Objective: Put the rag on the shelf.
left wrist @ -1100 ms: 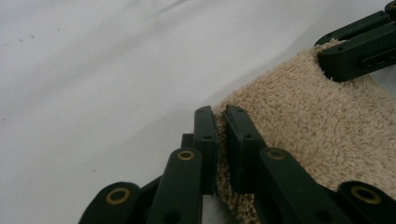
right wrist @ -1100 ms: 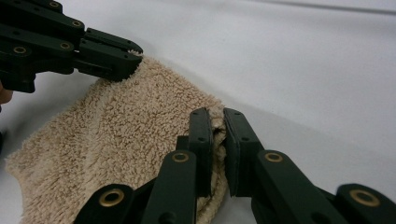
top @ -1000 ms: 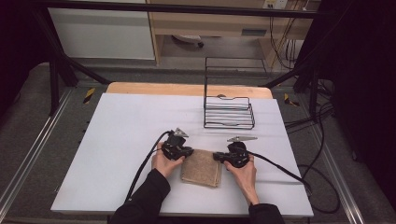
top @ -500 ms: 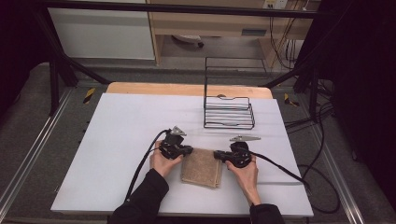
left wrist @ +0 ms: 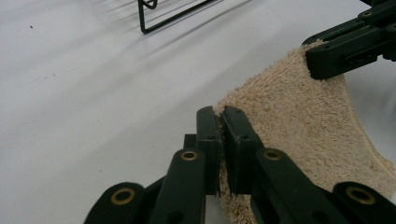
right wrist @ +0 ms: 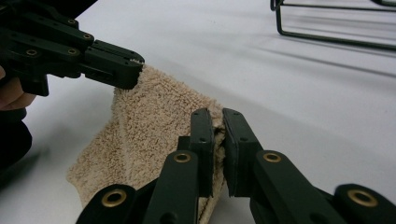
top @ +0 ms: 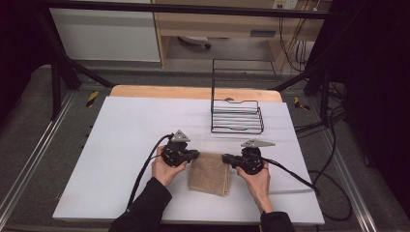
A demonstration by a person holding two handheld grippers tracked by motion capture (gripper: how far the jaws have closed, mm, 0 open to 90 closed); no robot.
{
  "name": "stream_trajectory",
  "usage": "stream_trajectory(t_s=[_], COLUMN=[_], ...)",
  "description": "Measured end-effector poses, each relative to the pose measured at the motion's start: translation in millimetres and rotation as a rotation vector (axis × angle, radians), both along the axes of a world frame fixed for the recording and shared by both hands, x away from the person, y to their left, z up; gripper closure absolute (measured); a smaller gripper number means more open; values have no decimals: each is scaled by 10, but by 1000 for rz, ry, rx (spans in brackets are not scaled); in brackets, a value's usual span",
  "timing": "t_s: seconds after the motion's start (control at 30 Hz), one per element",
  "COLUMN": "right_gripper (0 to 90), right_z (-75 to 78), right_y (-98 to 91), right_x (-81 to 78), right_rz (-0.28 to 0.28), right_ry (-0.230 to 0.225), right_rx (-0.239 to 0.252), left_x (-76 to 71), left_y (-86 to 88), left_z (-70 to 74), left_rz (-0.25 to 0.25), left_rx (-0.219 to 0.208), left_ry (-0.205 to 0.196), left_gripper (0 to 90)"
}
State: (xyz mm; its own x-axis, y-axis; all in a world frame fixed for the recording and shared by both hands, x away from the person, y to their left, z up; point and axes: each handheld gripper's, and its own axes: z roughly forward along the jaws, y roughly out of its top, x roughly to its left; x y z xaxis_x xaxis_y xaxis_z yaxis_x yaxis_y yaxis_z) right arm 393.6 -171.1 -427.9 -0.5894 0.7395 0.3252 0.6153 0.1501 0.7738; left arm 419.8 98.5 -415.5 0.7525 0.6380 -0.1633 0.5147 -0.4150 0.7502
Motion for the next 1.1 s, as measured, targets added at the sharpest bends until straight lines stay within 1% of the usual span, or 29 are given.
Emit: stream_trajectory(t_s=[0.07,0.17,0.2,0.3,0.33,0.5,0.53,0.6,0.63,0.67,0.93,1.1], right_gripper=[837,837,837,837,837,838,838,839,839,839,841,841], right_z=[26,59,59,106,106,183,183,222,235,235,388,475], right_y=[9,6,6,-4,-4,-43,-43,-58,-62,-62,-109,-143], right_x=[-15,-31,-31,-52,-52,-82,-82,-98,-102,-102,-148,-173], right_rz=[2,6,6,12,12,10,10,9,11,11,13,8], right_ry=[-10,-25,-25,-51,-51,-82,-82,-97,-107,-107,-168,-193], right_rx=[-1,3,3,-8,-8,4,4,6,4,4,0,5], left_x=[-19,-54,-54,-80,-89,-137,-147,-168,-168,-173,-209,-219], left_y=[10,34,34,32,31,30,27,15,15,14,-4,-23], left_z=[23,75,75,112,128,195,210,259,259,276,395,464], left_rz=[4,4,4,0,-1,-6,-7,-7,-7,-8,-8,-8], left_rx=[-4,-26,-26,-31,-31,-55,-56,-58,-58,-61,-87,-103], left_ry=[-7,-15,-15,-26,-34,-53,-57,-69,-69,-72,-97,-111], left_gripper=[852,853,853,852,852,853,853,853,853,853,854,854])
